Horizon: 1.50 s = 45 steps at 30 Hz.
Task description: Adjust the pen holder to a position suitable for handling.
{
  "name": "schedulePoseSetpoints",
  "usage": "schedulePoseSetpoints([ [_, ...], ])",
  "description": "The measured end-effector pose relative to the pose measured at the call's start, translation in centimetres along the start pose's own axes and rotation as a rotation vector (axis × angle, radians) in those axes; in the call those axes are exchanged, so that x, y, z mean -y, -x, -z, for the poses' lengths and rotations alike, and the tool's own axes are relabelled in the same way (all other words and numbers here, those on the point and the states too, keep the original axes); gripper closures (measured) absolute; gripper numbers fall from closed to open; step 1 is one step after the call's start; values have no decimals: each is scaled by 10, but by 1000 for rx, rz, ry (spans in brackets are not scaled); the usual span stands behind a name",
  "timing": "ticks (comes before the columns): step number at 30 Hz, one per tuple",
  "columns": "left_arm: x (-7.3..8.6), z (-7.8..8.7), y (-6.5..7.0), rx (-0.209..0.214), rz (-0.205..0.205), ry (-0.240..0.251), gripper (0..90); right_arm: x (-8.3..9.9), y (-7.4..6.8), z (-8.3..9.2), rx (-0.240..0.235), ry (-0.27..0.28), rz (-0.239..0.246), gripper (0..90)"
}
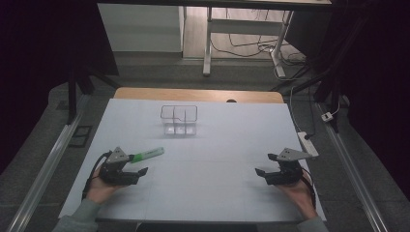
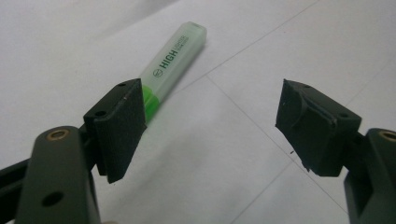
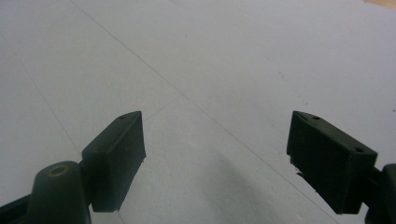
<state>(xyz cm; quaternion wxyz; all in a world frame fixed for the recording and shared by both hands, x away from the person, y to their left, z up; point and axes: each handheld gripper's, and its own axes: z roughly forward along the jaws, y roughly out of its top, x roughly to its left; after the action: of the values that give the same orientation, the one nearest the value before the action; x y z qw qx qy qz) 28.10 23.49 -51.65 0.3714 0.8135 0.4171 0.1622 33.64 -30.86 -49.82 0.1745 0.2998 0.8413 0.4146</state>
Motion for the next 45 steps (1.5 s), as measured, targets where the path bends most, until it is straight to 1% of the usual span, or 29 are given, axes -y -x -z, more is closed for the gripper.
schedulePoseSetpoints([
  [4,-6,0,-3,-3,4,11,241,1,0,-1,-2,-9,2,192],
  [7,-11,-1,-4,-2,9,10,242,1,0,-1,7,-11,-4,196],
  [11,-18,-4,-5,-3,1,12,242,2,1,-2,3,-16,-2,197],
  [15,-24,-8,-6,-3,-8,8,242,2,1,-3,10,-24,2,197],
  [22,-30,-10,-10,-4,-1,4,242,2,0,-4,16,-30,5,197],
  [29,-37,-15,-14,-11,-8,-6,243,3,1,-4,21,-32,3,201],
  [33,-42,-19,-17,-11,4,-11,245,2,1,-4,21,-35,2,202],
  [35,-45,-22,-20,-25,8,-19,246,2,0,-4,26,-35,9,203],
  [37,-49,-24,-22,-30,14,-19,247,1,0,-3,25,-27,9,205],
  [38,-51,-25,-22,-37,20,-10,247,1,0,-3,25,-27,9,206],
  [39,-53,-26,-24,-46,17,-2,248,1,0,-4,25,-28,9,206],
  [40,-55,-27,-24,-49,19,3,253,1,0,-4,24,-29,9,206],
  [42,-59,-29,-27,-44,14,-9,253,2,0,-4,22,-31,9,206],
  [43,-61,-29,-29,-49,15,-13,253,2,0,-4,25,-34,10,206],
  [45,-65,-31,-31,-52,24,-16,254,2,0,-5,23,-36,8,207],
])
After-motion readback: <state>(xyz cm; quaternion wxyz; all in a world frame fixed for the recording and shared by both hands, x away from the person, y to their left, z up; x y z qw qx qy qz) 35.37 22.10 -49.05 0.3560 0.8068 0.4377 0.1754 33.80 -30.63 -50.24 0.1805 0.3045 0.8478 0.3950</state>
